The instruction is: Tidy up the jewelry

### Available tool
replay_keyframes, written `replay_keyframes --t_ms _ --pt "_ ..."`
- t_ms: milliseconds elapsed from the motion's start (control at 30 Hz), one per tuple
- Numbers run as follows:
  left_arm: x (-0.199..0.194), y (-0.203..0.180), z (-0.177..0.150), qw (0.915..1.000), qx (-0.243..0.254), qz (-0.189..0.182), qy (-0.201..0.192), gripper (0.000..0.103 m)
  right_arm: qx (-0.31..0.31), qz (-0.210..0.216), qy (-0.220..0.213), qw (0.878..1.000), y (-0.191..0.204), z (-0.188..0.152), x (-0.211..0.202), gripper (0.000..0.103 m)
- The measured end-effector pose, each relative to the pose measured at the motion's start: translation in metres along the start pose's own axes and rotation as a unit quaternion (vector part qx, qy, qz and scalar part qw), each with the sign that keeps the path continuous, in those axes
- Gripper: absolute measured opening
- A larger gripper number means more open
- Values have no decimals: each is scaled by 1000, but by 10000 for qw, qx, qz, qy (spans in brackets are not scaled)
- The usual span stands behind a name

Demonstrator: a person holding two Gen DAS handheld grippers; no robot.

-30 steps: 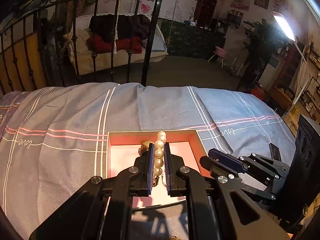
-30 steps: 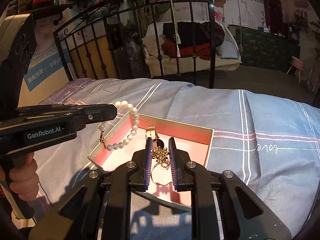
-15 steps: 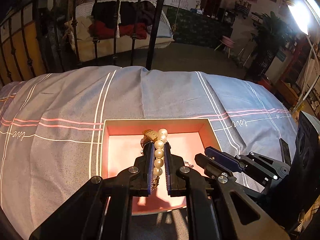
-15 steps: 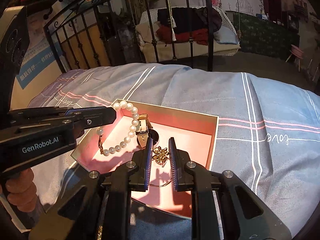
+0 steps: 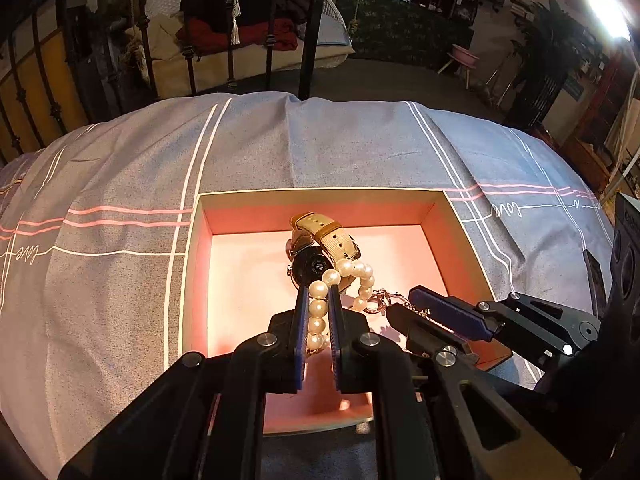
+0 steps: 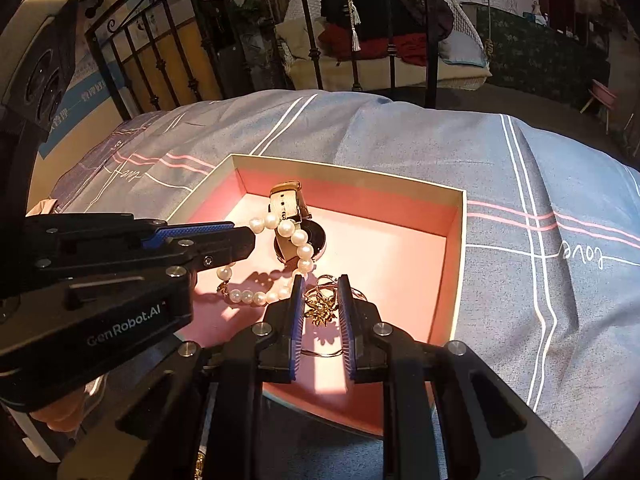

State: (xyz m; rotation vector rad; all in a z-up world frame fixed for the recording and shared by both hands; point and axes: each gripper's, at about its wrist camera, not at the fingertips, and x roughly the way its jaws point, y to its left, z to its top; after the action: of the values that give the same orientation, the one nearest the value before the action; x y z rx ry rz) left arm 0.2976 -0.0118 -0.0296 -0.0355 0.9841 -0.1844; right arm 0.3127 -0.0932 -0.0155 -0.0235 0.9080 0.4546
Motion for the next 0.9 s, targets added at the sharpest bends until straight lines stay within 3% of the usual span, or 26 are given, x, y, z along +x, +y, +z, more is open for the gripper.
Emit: replay_keyframes --t_ms 233,333,400,433,500,567,733,900 --pt "-3 1 2 10000 -52 -47 -30 12 -52 117 -55 9999 4 -3 -3 18" --pt "-8 3 3 9998 -165 -66 -87 27 -89 160 -121 9998 7 -5 -7 20" --pt "-12 4 4 9996 -230 -70 -133 46 -117 191 -214 9995 9 -5 -12 38" --pt "-15 4 5 9995 -226 -54 -193 54 -149 177 -302 9993 11 -5 -16 60" --pt "-22 2 6 9994 -185 -28 -291 67 -234 160 -492 9984 16 -6 -25 82" --pt "-30 1 6 9991 -176 2 -398 78 -287 90 -657 9974 19 -6 -35 95" --pt "-63 -2 -6 9968 -91 -221 -765 91 -327 -151 -764 9964 22 -22 -62 98" --pt "-81 -8 -54 9957 173 -483 -776 94 -177 -198 -653 9975 20 -69 -89 98"
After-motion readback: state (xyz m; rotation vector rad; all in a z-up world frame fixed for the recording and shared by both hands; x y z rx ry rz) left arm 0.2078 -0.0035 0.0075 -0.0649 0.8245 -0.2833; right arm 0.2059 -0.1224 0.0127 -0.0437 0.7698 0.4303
